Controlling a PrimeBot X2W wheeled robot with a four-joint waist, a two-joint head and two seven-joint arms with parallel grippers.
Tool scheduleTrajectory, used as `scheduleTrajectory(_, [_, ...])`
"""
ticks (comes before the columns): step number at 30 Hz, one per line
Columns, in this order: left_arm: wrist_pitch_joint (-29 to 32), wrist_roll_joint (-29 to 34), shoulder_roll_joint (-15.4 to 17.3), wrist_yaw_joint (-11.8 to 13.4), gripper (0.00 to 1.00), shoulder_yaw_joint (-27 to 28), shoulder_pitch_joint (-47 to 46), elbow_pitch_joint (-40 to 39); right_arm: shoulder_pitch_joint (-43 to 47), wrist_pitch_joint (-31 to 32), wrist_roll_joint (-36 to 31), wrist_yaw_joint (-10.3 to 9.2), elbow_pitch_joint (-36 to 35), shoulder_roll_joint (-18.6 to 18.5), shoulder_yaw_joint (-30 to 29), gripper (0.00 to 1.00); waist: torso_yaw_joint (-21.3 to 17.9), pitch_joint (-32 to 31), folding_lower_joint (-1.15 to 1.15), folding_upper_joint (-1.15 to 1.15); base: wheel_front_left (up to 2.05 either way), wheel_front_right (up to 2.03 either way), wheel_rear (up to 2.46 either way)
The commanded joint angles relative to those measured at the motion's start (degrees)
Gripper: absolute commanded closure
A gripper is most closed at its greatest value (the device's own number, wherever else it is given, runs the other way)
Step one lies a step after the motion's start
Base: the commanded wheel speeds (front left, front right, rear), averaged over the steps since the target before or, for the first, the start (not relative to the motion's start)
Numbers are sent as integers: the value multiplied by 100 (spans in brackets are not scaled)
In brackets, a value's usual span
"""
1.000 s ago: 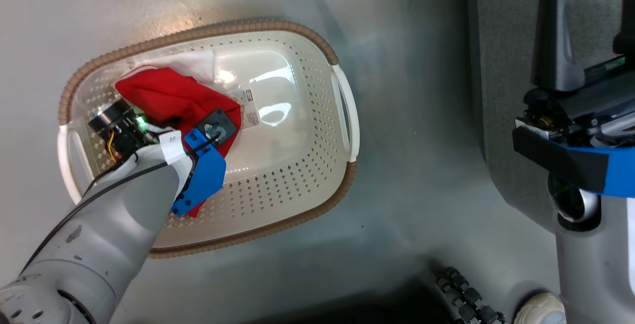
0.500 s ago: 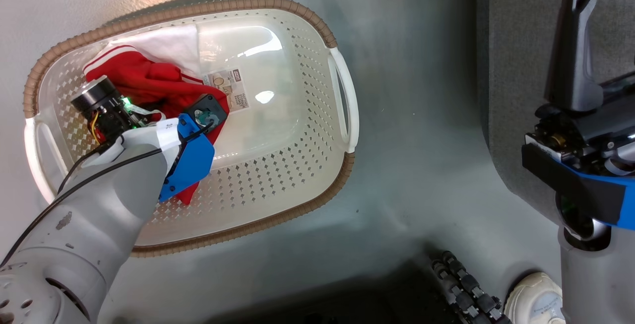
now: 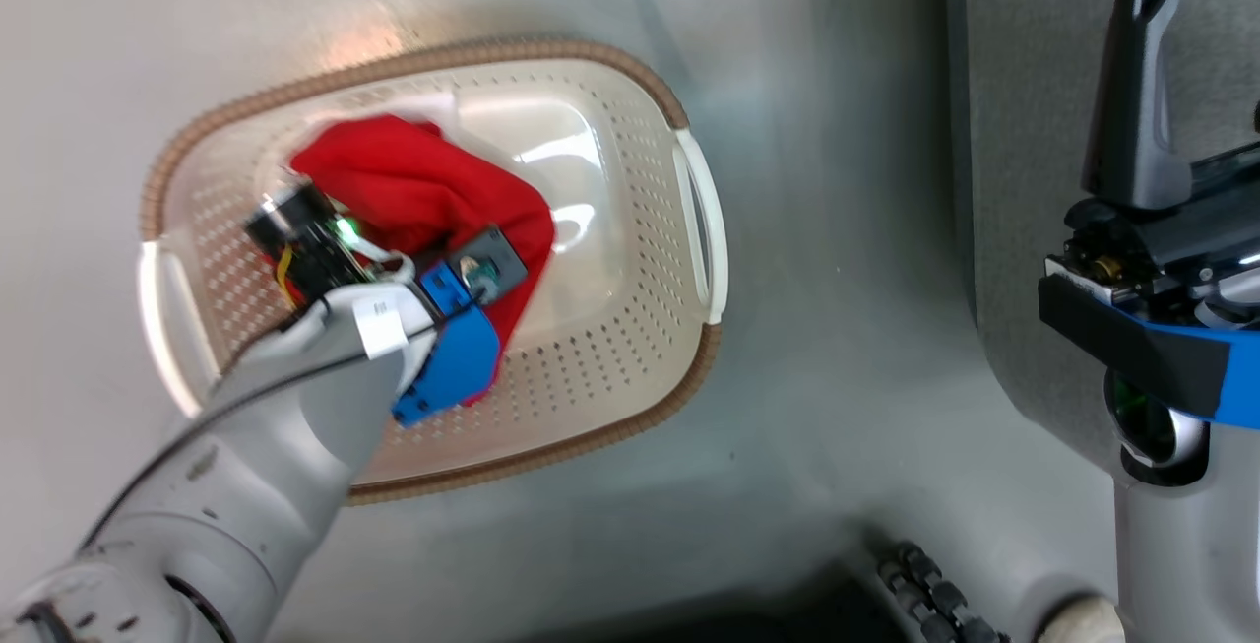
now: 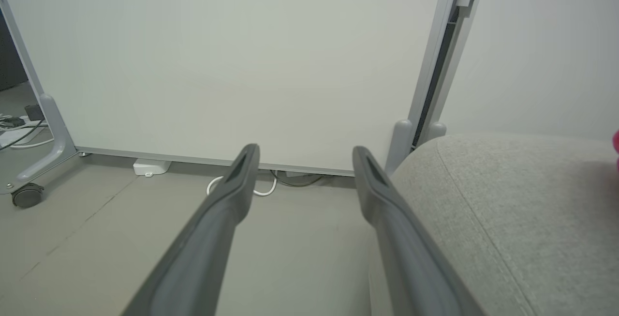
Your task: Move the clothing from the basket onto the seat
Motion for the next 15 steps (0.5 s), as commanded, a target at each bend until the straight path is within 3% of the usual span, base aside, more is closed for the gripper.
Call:
scheduleTrajectory(1, [-163, -67, -52, 0, 100, -12, 124, -20, 92, -3, 25, 3, 69, -46, -30, 0, 165, -356, 0, 0, 0, 0, 0])
scheduleTrajectory(10, [-1101, -707, -319, 0, 100, 233, 638, -50, 398, -3, 66, 2, 514, -161, -156, 0, 527, -1601, 0, 0, 0, 0, 0])
scheduleTrajectory(15, [-1322, -1000, -380, 9, 100, 482, 982, -156, 706, -3, 122, 2, 820, -207, -232, 0, 724, -2459, 0, 0, 0, 0, 0])
